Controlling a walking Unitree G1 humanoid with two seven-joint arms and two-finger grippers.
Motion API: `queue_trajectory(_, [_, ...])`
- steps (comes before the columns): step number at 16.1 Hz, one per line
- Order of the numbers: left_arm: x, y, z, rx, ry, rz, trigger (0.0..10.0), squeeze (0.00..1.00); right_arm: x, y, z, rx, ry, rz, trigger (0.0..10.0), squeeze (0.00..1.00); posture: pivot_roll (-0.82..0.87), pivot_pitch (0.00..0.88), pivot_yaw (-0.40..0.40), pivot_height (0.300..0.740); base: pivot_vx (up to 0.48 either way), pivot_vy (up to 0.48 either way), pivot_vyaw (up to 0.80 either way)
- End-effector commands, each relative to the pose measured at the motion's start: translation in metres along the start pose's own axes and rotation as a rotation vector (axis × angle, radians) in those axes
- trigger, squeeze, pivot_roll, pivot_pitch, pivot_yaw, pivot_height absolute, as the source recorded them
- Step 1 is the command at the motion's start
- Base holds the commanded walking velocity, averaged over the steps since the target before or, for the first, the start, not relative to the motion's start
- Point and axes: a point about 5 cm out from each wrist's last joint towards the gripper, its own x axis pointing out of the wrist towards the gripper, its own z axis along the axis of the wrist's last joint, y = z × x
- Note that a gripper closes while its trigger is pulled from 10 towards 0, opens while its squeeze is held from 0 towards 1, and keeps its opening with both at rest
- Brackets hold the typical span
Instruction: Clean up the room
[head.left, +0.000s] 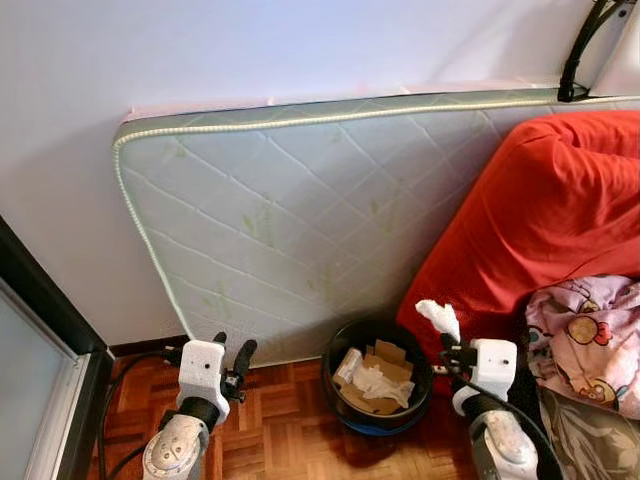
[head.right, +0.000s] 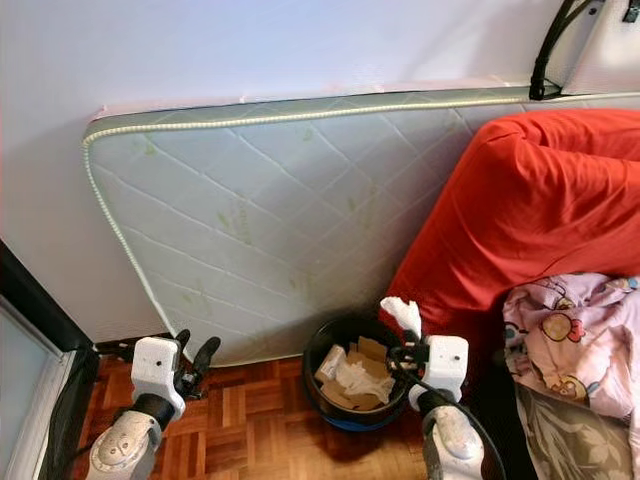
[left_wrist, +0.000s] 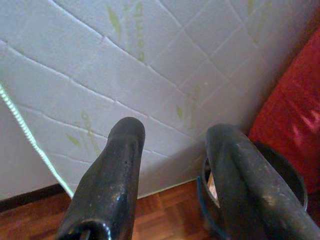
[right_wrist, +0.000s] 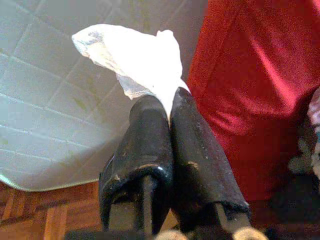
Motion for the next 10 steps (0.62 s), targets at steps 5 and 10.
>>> queue_trajectory(5, [0.0064,-0.0001,0.0114,-0.023,-0.031,0.027,10.0,0.0,0.0008,0.0046,-0.0025,0.007,0.022,0.007,10.0,0.0,0.03,0.03,-0.029,0.74,0.162,0.0,0.0])
queue_trajectory(10, [0.0069,-0.0003,0.0125,-0.027,-0.03,0.03,10.0,0.0,0.0038,0.0042,-0.0001,0.008,0.027,0.001,10.0,0.0,0.03,0.028,-0.028,0.74,0.301,0.0,0.0])
